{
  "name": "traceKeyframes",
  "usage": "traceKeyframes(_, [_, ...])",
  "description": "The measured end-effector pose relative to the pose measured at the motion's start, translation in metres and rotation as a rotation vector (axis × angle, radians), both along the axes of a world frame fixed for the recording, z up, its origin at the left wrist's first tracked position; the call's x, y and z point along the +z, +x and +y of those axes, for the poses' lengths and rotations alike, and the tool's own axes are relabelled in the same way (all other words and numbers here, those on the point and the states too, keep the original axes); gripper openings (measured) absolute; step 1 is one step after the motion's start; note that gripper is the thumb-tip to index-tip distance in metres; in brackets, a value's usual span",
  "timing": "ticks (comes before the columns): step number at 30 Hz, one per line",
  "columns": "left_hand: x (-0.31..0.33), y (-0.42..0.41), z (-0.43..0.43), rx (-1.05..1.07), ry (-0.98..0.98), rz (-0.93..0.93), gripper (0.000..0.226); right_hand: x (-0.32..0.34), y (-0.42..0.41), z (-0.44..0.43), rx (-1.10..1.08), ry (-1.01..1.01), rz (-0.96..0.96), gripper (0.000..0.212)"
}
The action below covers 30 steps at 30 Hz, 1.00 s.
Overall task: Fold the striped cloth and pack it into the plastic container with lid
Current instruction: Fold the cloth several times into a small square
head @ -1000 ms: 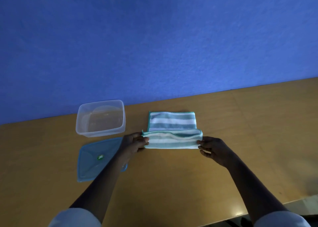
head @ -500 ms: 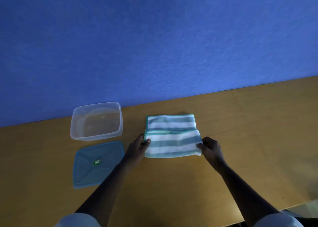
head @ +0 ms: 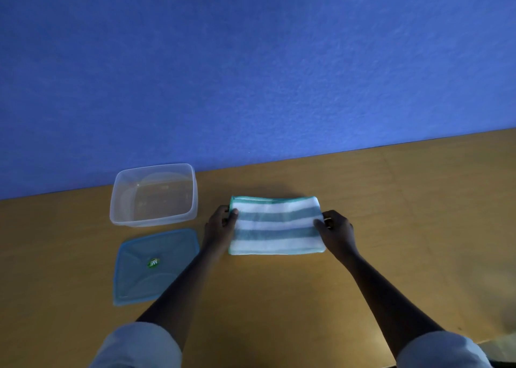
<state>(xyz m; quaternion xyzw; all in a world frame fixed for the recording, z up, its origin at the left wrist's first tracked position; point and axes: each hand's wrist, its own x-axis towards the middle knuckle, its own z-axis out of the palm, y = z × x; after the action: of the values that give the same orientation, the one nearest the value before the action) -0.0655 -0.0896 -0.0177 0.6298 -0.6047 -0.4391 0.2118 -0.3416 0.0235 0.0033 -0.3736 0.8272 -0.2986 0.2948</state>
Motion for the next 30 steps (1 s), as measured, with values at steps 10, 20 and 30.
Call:
traceKeyframes(10, [-0.013,-0.007,0.017,0.0,0.145,-0.06,0.018,-0.02,0.011,-0.012,-0.053,0.131,0.014,0.017])
traceKeyframes(20, [-0.013,-0.015,0.017,0.097,0.124,-0.169,0.039,-0.019,0.016,-0.016,-0.114,0.255,0.043,0.02])
traceKeyframes(30, [-0.016,0.007,0.024,-0.037,0.138,-0.097,0.071,-0.014,0.025,0.003,0.012,0.216,0.073,0.034])
